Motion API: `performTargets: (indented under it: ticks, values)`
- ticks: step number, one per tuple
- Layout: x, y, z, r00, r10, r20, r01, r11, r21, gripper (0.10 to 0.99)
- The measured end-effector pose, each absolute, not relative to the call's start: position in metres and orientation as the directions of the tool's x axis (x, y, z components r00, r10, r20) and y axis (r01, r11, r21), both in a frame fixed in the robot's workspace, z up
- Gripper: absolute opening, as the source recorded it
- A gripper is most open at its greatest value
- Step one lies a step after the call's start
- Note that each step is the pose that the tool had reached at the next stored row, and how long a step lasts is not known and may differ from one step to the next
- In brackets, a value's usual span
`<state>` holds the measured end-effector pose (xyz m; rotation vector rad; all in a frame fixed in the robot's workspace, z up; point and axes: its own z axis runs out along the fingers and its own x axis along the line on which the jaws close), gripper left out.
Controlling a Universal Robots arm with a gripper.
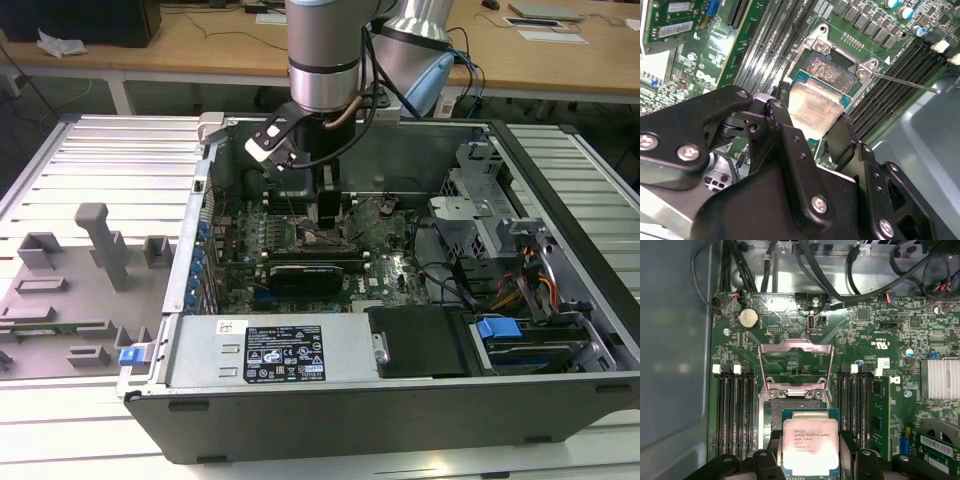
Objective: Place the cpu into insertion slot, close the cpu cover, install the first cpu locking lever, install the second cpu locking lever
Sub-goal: 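Place the cpu into insertion slot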
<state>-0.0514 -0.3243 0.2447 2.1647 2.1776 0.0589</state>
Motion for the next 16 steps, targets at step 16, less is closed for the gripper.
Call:
performTargets:
  ticks: [16]
  values:
    - [-0.052, -0.322, 0.225, -0.017, 1.0, -0.023, 0.997, 0.019, 0.077, 0.541]
